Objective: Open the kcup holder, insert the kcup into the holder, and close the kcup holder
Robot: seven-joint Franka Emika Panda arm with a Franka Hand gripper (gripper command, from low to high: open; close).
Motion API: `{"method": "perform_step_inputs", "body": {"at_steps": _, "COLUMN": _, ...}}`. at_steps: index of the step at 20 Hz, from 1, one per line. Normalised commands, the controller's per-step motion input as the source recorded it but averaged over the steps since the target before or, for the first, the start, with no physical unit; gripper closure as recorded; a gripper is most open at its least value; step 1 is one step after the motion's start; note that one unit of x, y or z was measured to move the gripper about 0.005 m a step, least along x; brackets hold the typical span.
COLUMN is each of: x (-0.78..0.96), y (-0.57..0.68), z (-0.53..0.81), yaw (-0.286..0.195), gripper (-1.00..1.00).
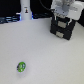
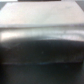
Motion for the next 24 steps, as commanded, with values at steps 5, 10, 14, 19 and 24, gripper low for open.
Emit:
{"method": "perform_step_inputs", "body": {"at_steps": 5, "x": 0.41, "y": -0.09, "z": 0.11, "yaw": -0.017, "gripper": 1.0}}
{"method": "perform_step_inputs", "body": {"at_steps": 10, "x": 0.88, "y": -0.15, "z": 0.23, "yaw": -0.023, "gripper": 1.0}}
{"method": "perform_step_inputs", "body": {"at_steps": 14, "x": 0.94, "y": -0.26, "z": 0.27, "yaw": -0.032, "gripper": 1.0}}
{"method": "perform_step_inputs", "body": {"at_steps": 19, "x": 0.95, "y": -0.32, "z": 0.2, "yaw": -0.037, "gripper": 1.0}}
{"method": "perform_step_inputs", "body": {"at_steps": 24, "x": 0.94, "y": -0.37, "z": 0.18, "yaw": -0.04, "gripper": 1.0}}
